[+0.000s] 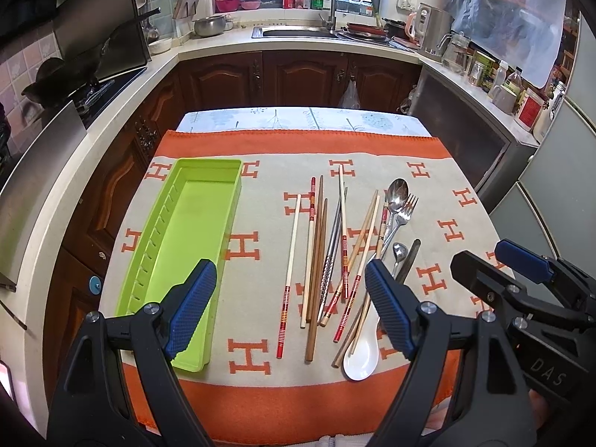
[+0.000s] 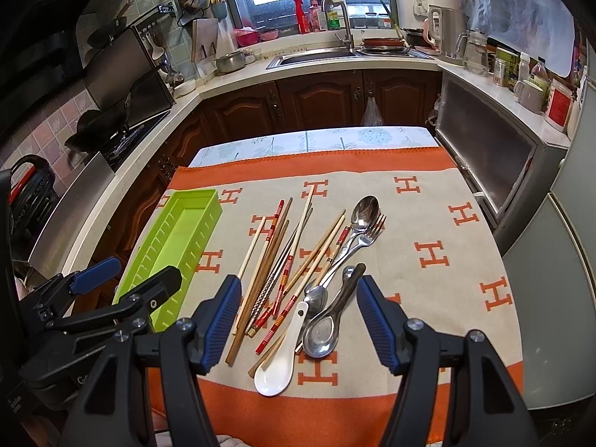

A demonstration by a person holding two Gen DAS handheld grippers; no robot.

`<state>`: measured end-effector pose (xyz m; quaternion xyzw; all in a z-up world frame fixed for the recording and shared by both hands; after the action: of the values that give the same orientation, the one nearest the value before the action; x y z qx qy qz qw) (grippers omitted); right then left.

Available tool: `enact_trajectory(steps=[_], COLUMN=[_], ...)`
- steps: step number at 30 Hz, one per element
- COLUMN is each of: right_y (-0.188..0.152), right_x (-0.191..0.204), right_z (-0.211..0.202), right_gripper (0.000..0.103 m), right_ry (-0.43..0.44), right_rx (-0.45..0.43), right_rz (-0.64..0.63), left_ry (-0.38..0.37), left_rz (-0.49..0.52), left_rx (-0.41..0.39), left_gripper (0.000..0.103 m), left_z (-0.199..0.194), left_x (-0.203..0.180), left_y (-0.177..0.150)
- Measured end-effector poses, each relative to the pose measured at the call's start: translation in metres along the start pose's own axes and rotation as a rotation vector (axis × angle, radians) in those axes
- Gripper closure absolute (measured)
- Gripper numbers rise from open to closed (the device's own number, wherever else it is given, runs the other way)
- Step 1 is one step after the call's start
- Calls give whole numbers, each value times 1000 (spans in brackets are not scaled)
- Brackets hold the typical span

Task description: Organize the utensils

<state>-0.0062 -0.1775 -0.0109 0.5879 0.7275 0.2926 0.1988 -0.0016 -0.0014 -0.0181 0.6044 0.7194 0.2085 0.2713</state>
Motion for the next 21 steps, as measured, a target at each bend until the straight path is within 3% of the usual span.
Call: enact_trajectory(steps=[21], right_y=[-6], right_x=[-2], right_z=[12], right_gripper=[39], right_ry=[13], right_rx=[26], right_rz=[23], left_ry=[15], left_rz=[7], left_rx=[28], left_gripper=[23], left_z=[12], left_x=[-1], left_y=[1])
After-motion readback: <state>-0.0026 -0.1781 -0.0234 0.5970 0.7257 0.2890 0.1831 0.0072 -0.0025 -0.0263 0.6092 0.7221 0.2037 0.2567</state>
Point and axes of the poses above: each gripper's, at about its wrist camera, not at the fingertips, and z roughly the way its jaws point, x to its left, y to its top, the point moved 1 cm from there along z, roughly the way its jaws point, and after that the axes turned 9 degrees about -z, right-handed, at the moved point
